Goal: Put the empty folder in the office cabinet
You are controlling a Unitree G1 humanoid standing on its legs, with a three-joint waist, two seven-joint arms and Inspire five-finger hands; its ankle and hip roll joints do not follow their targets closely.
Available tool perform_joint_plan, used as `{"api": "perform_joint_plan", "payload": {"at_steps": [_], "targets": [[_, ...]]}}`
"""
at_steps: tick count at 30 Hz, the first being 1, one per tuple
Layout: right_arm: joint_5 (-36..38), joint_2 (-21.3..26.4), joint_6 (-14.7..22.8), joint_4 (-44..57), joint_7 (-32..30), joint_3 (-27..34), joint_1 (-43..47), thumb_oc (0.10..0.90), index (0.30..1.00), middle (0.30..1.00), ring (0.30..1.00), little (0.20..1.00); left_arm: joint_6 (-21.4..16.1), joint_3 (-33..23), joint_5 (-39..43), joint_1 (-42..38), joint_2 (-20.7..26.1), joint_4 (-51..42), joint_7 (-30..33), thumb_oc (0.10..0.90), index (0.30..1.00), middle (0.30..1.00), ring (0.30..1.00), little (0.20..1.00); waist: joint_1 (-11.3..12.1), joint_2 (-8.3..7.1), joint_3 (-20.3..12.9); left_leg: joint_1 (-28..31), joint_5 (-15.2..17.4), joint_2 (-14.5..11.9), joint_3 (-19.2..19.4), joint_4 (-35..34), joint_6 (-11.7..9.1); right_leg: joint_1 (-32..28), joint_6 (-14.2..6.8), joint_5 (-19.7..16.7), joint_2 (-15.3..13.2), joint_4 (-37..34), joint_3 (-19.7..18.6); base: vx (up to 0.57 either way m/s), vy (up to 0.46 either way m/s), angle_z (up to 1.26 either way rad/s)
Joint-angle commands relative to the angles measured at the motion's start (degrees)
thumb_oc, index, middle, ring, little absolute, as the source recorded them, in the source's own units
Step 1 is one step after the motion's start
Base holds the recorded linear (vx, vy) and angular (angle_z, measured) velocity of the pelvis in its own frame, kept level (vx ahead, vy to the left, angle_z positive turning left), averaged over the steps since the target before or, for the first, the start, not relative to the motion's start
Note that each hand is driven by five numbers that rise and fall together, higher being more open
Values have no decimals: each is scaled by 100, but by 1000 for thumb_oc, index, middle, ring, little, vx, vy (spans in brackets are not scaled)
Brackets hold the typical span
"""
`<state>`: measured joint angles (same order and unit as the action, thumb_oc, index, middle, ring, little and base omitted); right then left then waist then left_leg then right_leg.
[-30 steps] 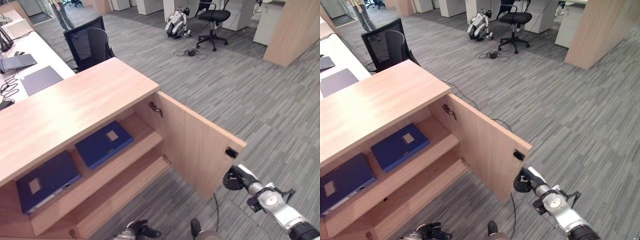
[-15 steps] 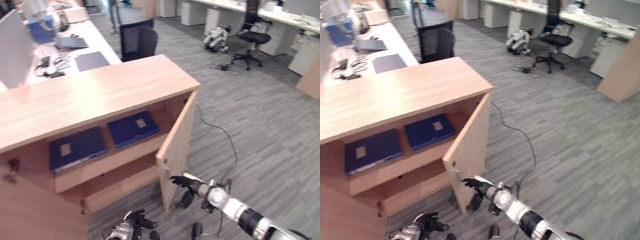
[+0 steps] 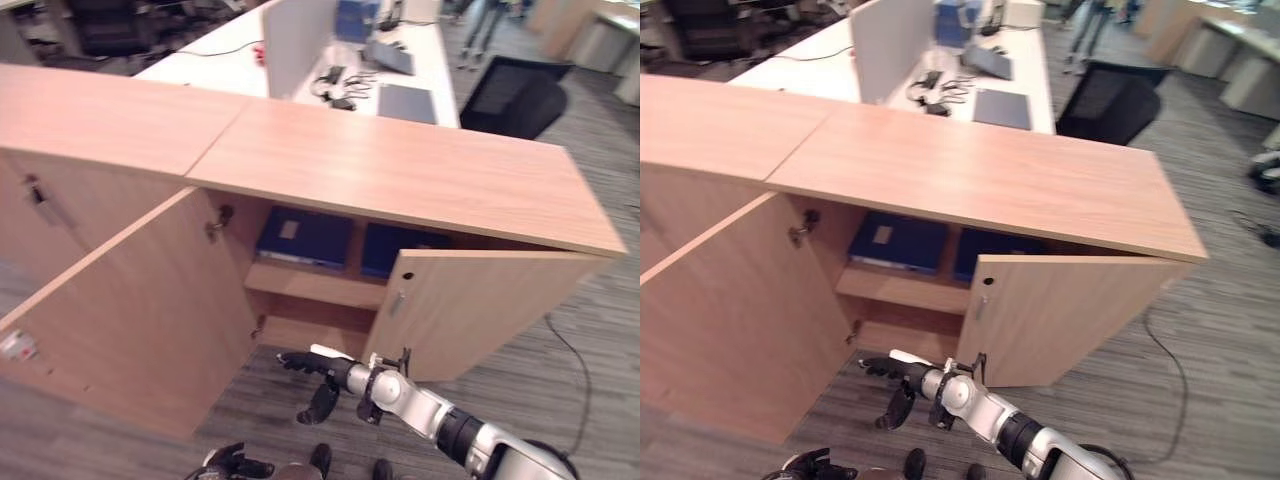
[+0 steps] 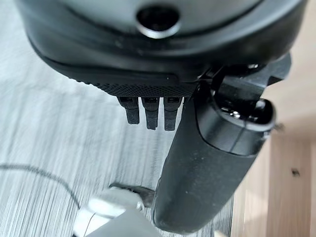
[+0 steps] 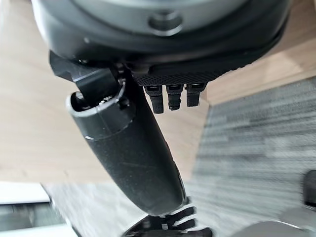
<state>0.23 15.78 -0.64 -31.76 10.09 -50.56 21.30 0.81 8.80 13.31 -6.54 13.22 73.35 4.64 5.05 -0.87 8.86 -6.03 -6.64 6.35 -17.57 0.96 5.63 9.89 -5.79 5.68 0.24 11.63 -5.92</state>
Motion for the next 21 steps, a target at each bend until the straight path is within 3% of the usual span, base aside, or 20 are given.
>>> {"api": "perform_joint_plan", "payload": {"at_steps": [1, 3, 6, 8, 12, 19, 21], "targets": [[313, 344, 321, 253, -223, 766, -441, 800, 900, 900, 900, 900, -310, -145, 332, -167, -31, -307, 122, 800, 900, 900, 900, 900, -57, -60, -10, 577, 897, 348, 90, 130, -297, -63, -171, -481, -328, -354, 149, 92, -149, 165], [52, 829, 259, 85, -240, 1288, -1117, 800, 900, 900, 900, 900, -376, -287, 580, 76, -22, -586, 135, 800, 900, 900, 900, 900, -108, -8, -139, 572, 822, 280, -74, 26, -422, -222, -129, -433, -324, -521, 440, 125, -207, 191], [-277, 1107, 208, -642, -373, 1873, -1677, 800, 900, 900, 900, 900, -415, -348, 675, 86, 10, -641, 180, 800, 900, 900, 900, 900, -161, -52, -160, 532, 845, 186, -271, 73, -599, -398, -65, -311, -332, -617, 752, 87, -246, 59], [-507, 967, 105, -2169, -540, 2371, -2085, 800, 900, 900, 900, 900, -455, -294, 879, 161, -43, -708, 105, 800, 900, 900, 900, 900, -176, -124, -182, 451, 877, 52, -465, 159, -752, -621, 34, -193, -339, -737, 1238, 110, -373, 48], [-271, 585, -26, -3693, -701, 2882, -2233, 800, 900, 900, 900, 900, -453, -241, 1155, 97, -81, -722, 22, 800, 900, 900, 900, 900, -152, -132, -106, 356, 851, -96, -581, 247, -911, -742, 178, -19, -256, -716, 1589, 34, -193, 89], [63, 324, -15, -4240, -757, 3201, -2396, 800, 900, 900, 900, 900, -500, -299, 1133, 33, 167, -880, -22, 800, 900, 900, 900, 900, -179, -113, -123, 287, 660, -269, -716, 40, -1096, -859, 320, 117, -153, -790, 1982, -9, -140, 39], [275, 360, 23, -4123, -777, 3343, -2295, 800, 900, 900, 900, 900, -535, -378, 999, -272, 497, -843, 68, 800, 900, 900, 900, 900, -301, -144, 15, -93, 570, -654, 748, 307, -1142, -950, 258, 137, -313, -855, 2183, -115, -19, 33]]}}
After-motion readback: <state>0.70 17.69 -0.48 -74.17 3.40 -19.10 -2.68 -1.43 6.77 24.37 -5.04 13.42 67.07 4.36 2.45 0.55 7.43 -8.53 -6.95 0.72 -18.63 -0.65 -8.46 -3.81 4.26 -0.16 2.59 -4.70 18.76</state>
